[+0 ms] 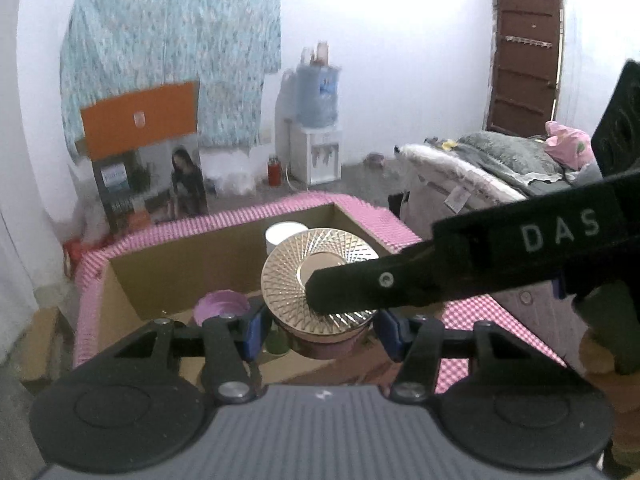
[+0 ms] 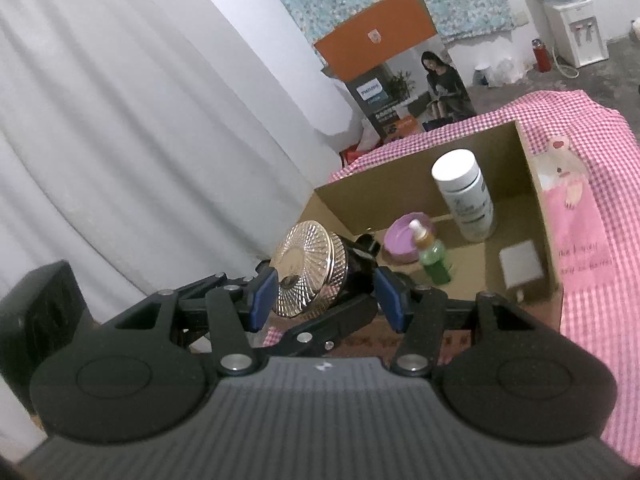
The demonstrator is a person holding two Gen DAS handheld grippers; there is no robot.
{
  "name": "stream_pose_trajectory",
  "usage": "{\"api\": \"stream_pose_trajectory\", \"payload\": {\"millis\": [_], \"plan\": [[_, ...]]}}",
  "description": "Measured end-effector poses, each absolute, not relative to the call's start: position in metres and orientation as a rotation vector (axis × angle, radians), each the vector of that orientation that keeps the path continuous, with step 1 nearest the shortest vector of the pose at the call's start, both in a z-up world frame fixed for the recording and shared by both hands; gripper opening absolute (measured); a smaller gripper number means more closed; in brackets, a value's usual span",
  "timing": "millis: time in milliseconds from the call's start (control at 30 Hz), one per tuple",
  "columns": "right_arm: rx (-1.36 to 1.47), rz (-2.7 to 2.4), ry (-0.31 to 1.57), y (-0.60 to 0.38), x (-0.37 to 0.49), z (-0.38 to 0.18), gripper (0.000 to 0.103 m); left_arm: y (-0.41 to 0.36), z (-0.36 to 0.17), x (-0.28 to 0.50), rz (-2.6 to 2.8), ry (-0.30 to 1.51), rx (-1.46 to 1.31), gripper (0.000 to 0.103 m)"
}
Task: Organize rigid objects
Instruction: 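Carry the gold tin over the box and lower it inside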
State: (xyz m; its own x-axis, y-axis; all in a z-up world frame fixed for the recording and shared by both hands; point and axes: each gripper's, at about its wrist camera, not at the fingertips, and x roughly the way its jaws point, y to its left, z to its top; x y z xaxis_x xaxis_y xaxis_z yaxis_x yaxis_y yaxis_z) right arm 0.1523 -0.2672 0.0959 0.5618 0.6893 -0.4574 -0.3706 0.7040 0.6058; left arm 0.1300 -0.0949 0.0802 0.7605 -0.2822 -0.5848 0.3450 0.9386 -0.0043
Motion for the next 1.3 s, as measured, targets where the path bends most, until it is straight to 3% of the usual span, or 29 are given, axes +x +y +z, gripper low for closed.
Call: {"api": "stream_pose_trajectory", "payload": {"millis": [467, 900, 1300], "plan": [[0.451, 0.613, 1.086, -0.264, 0.253, 0.032, 0.054, -0.082, 0.01, 0.236, -0.349, 0.995, -0.077, 0.057], [0.337, 0.597, 1.191, -0.242, 0.274, 0.022, 0.058, -0.087, -0.008, 0.246, -0.328, 1.112, -0.115, 0.056], [0.349, 0.591, 1.099, -0.249, 0.262, 0.033, 0.061, -0.085, 0.0, 0.235, -0.35, 1.044, -0.147, 0.072]]}}
